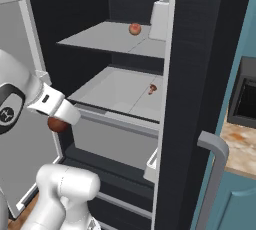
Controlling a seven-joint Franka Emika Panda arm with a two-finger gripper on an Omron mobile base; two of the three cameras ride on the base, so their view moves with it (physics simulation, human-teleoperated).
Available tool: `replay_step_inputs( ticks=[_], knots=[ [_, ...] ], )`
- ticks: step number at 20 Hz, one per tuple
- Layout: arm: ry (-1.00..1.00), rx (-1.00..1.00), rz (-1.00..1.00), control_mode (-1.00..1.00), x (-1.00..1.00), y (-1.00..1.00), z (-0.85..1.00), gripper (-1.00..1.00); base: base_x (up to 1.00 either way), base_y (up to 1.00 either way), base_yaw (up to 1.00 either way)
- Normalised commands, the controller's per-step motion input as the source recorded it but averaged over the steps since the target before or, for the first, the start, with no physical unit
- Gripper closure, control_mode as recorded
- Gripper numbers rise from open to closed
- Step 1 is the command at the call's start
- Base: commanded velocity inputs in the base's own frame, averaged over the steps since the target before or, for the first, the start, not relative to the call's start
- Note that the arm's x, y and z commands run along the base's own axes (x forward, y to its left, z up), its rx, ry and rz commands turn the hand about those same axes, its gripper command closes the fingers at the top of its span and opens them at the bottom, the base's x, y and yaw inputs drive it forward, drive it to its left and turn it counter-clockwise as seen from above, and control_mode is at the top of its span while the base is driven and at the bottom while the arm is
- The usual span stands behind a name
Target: Place the apple in the correct fridge rack based on whether it is a fruit or vegetable. Finally, close the fridge door.
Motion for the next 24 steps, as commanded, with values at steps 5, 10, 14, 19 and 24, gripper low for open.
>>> replay_step_inputs(
  ticks=[5,10,14,19,24],
  knots=[
    [-0.03,0.0,0.0,-1.0,0.57,0.0,0.65,1.0,0.04,0.0,-0.01],
    [-0.09,0.0,0.0,-1.0,1.0,0.0,0.9,1.0,0.0,0.0,0.0],
    [-0.16,0.0,0.0,-1.0,0.95,0.0,0.49,1.0,0.0,0.0,0.0],
    [-0.14,0.0,0.0,-1.0,0.89,-0.25,0.05,1.0,0.0,0.0,0.0],
    [-0.06,0.0,0.0,-1.0,0.74,-0.36,0.15,1.0,0.0,0.0,0.0]
  ],
)
